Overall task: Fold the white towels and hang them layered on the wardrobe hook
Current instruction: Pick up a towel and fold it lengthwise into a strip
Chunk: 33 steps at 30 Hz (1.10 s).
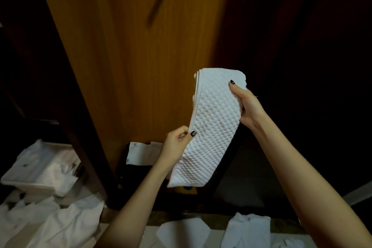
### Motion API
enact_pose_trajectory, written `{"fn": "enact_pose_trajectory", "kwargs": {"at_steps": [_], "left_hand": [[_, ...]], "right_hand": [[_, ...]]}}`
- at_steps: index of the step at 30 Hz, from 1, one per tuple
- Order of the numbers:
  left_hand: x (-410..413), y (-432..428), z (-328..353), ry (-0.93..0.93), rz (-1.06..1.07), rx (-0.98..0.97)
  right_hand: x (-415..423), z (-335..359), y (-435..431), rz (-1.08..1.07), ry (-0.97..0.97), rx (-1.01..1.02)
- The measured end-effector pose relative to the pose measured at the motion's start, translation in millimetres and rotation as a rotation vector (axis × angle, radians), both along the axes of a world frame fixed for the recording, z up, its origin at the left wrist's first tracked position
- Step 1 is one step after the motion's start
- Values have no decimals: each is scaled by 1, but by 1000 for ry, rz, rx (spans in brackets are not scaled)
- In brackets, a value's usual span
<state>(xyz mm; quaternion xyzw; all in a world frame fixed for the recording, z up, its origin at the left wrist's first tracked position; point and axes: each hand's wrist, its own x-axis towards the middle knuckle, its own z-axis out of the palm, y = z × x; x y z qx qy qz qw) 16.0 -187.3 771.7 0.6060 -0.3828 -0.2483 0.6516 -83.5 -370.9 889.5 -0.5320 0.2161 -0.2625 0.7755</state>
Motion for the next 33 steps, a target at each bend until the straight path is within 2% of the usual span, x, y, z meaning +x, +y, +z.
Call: {"fn": "enact_pose_trajectory", "kwargs": {"at_steps": [2, 4, 7, 12, 16, 19, 26, 28, 33], "left_hand": [[4, -5, -3, -96, 26, 46], [10, -9, 0, -109, -11, 90], [9, -9, 6, 46, -193, 68], [1, -4, 16, 142, -264, 44], [-1, -10, 25, -33, -278, 129], [-4, -16, 33, -104, -280, 110], [3, -30, 38, -88, -51, -13], [1, -34, 44, -52, -44, -14], [12, -48, 62, -17, 129, -28]], "right_hand": [[-2, 1, -1, 37, -8, -4], [-3, 1, -1, 57, -15, 11], [-5, 1, -3, 53, -30, 81], [-9, -1, -7, 56, -107, 159], [-9, 1, -9, 70, -143, 169], [-11, 4, -13, 60, -165, 183], [-15, 14, -27, 69, -190, 189], [-12, 13, -28, 67, -197, 226], [-9, 21, -39, 64, -254, 254]]}}
